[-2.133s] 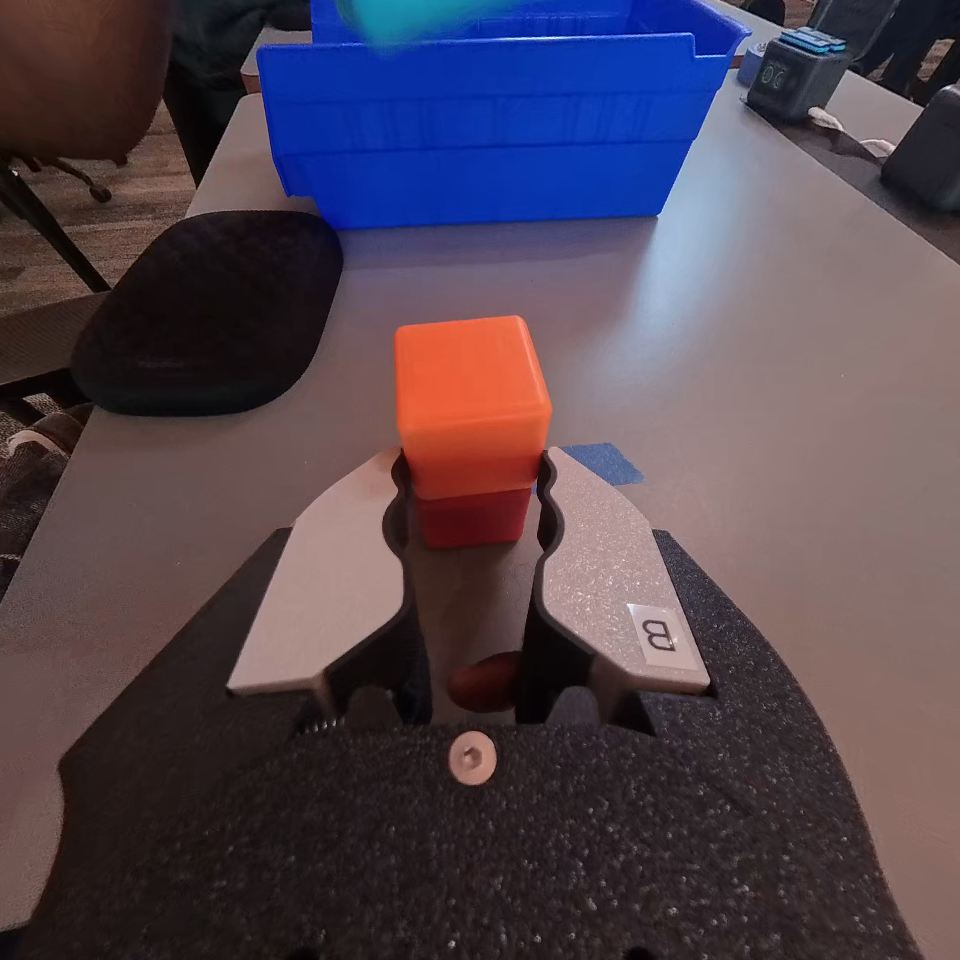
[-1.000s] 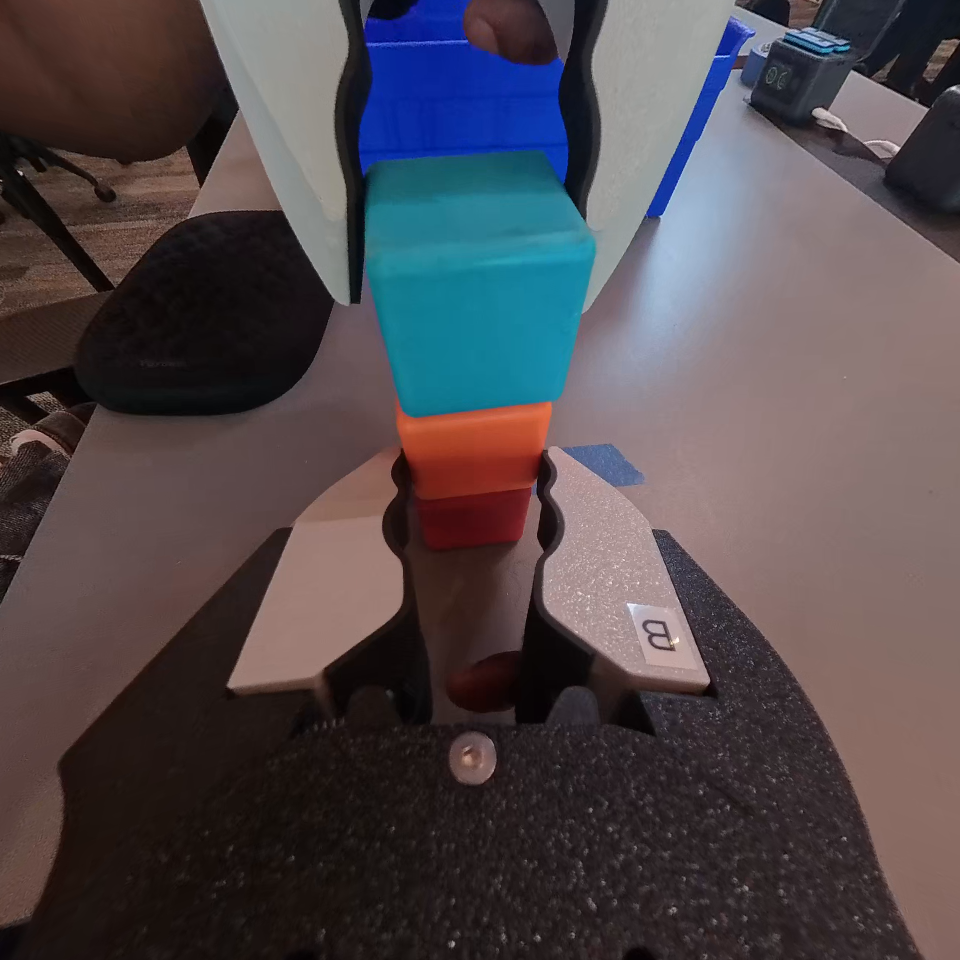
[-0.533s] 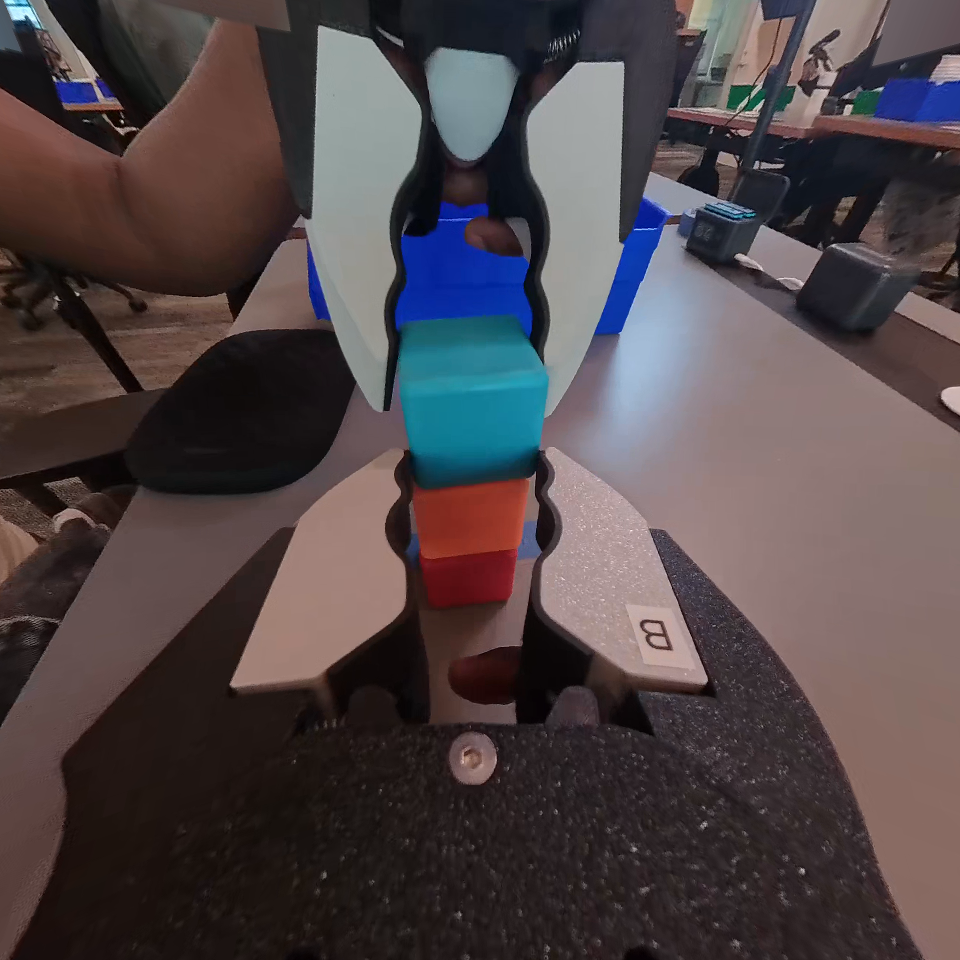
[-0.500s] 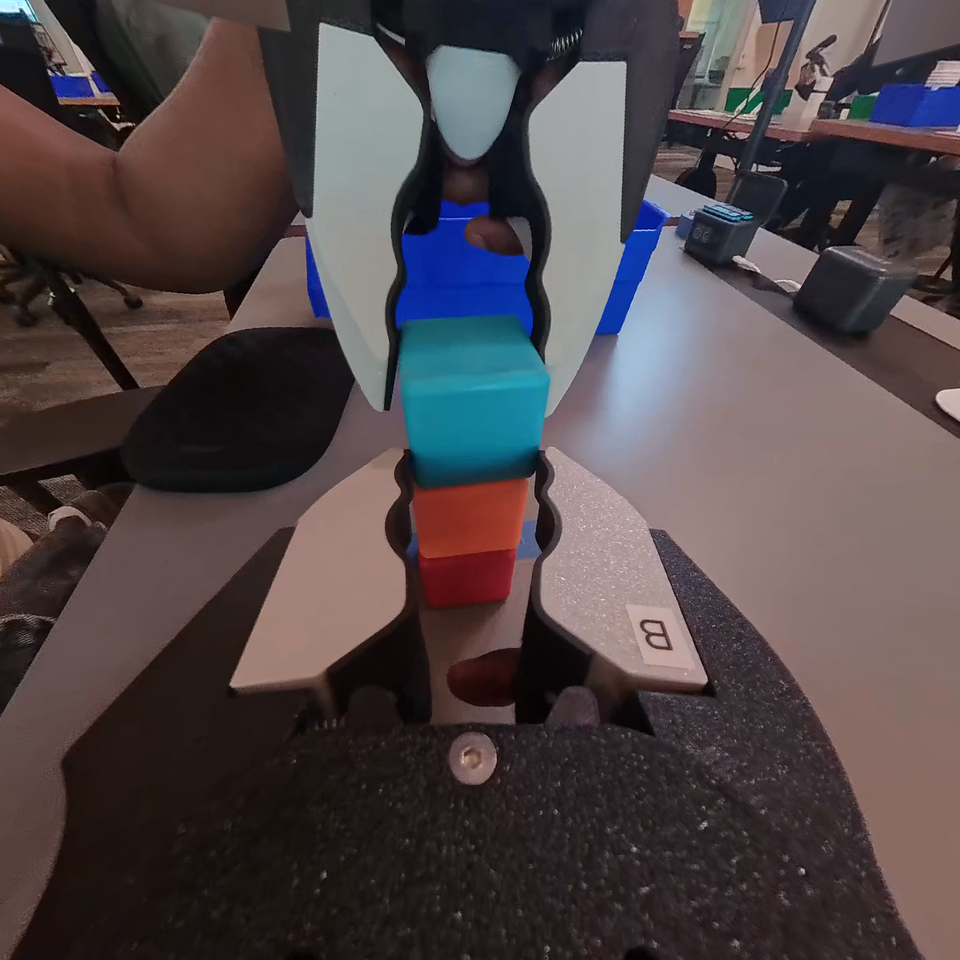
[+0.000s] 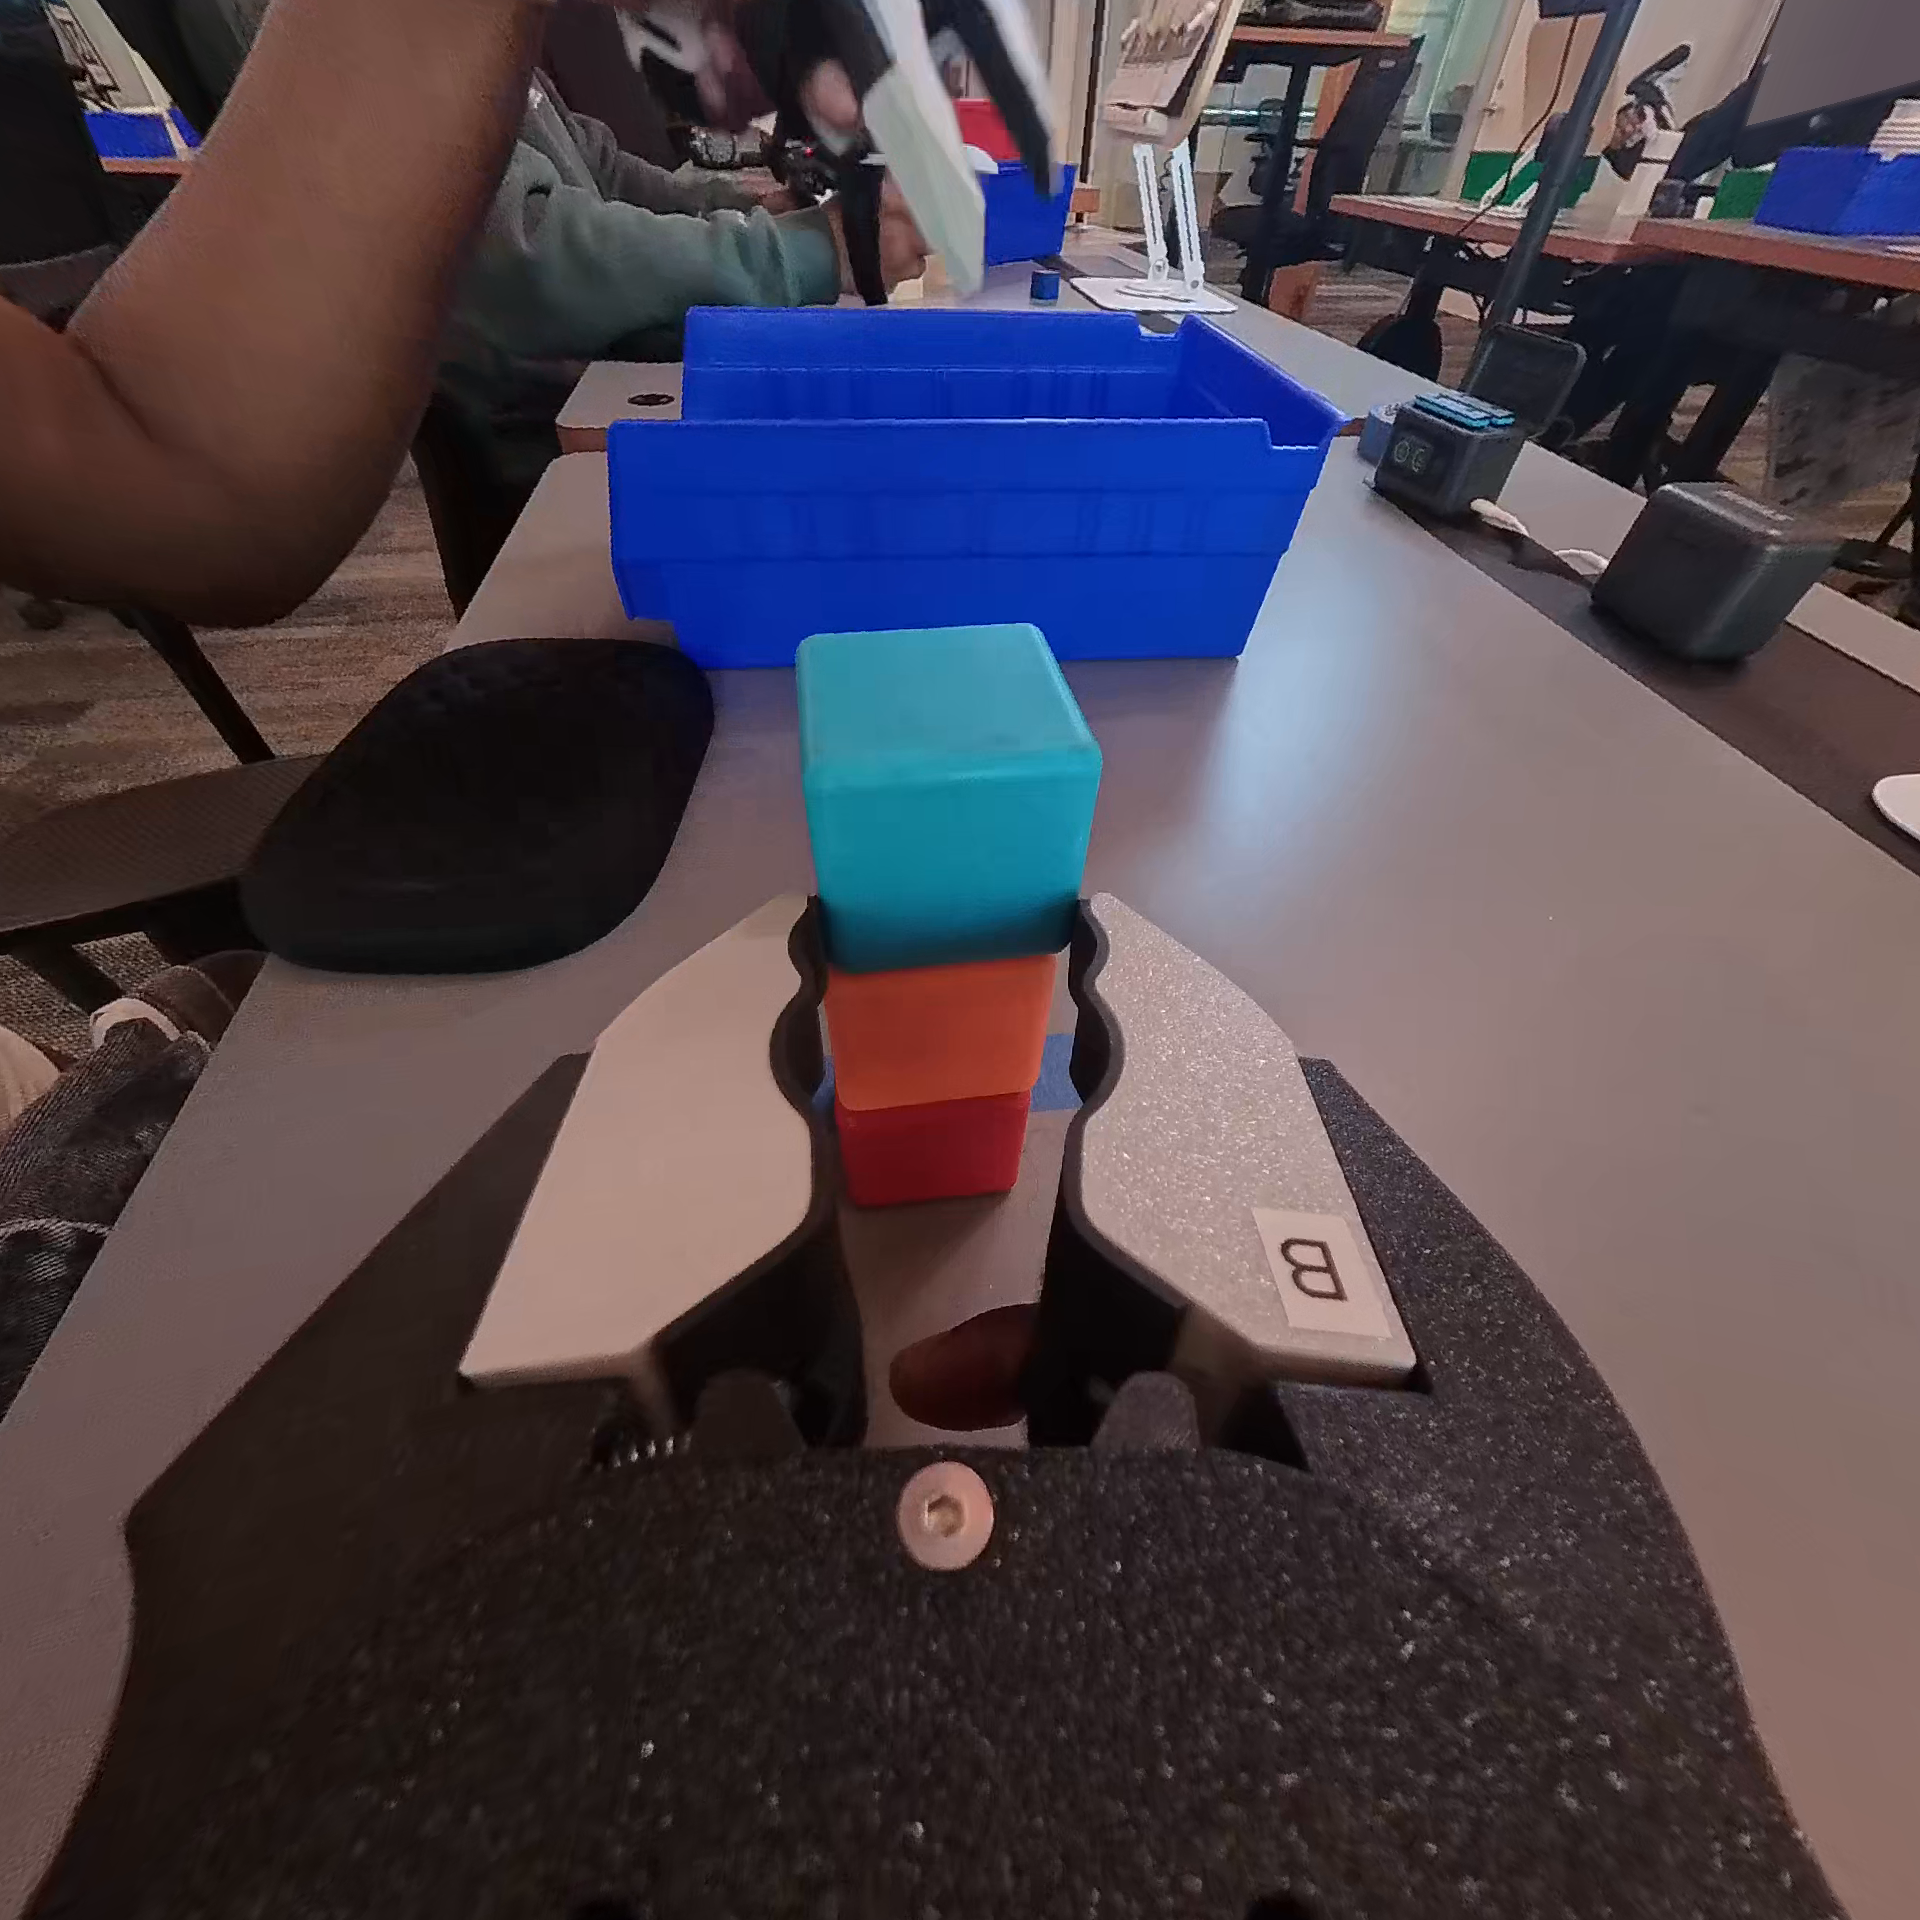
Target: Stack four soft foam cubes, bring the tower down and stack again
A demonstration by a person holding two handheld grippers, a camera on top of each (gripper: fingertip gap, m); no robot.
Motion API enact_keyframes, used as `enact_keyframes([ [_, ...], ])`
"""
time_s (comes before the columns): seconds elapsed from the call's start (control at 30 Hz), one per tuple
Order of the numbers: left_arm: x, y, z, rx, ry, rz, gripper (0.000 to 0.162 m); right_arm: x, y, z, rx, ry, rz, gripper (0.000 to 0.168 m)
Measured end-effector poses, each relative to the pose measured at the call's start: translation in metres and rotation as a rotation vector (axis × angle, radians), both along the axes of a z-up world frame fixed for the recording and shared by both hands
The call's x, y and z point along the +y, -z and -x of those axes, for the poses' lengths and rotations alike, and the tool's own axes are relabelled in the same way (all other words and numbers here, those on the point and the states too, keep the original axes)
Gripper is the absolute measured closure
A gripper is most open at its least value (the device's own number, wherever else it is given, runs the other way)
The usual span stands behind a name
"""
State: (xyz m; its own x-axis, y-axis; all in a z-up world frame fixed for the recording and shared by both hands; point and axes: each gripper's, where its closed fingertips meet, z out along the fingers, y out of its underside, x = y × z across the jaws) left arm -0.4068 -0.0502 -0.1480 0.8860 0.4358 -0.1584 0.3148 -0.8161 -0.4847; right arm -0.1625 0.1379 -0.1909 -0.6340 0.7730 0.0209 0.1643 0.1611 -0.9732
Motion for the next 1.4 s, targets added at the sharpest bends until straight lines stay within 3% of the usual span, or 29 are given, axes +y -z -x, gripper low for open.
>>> enact_keyframes([
  [0.13,-0.060,0.057,0.013,-0.150,-0.174,0.063,0.077,0.000,0.000,0.000,0.001,0.006,-0.001,0.123],
  [0.23,-0.082,0.088,0.013,-0.213,-0.211,0.109,0.079,0.000,0.000,0.000,0.003,0.009,0.001,0.123],
  [0.3,-0.086,0.105,0.010,-0.273,-0.199,0.120,0.091,0.000,0.000,0.000,0.004,0.009,0.001,0.123],
  [0.33,-0.089,0.112,0.010,-0.283,-0.186,0.135,0.111,0.000,0.000,0.000,0.004,0.009,0.001,0.123],
  [0.43,-0.084,0.104,0.009,-0.265,-0.133,0.093,0.111,0.000,0.000,0.000,0.005,0.010,0.003,0.123],
  [0.53,-0.055,0.064,-0.001,-0.174,0.025,0.017,0.111,0.000,0.000,0.000,0.006,0.010,0.003,0.123],
  [0.63,-0.005,0.009,-0.034,-0.079,0.308,-0.019,0.111,0.000,0.000,0.000,0.006,0.009,0.004,0.123],
  [0.73,0.047,-0.036,-0.087,0.002,0.618,0.020,0.112,0.000,0.000,0.000,0.004,0.011,0.001,0.123],
  [0.83,0.094,-0.059,-0.141,0.053,0.886,0.110,0.112,0.000,0.000,0.000,0.004,0.014,0.000,0.123],
  [1.0,0.150,-0.057,-0.209,0.051,1.144,0.267,0.112,0.000,0.000,-0.001,0.005,0.014,0.000,0.123],
  [1.17,0.186,-0.036,-0.228,0.031,1.112,0.399,0.112,0.000,0.000,-0.001,0.003,0.014,-0.004,0.123],
  [1.4,0.198,-0.025,-0.249,0.012,1.164,0.379,0.112,0.000,0.000,0.000,0.002,0.015,-0.007,0.123],
])
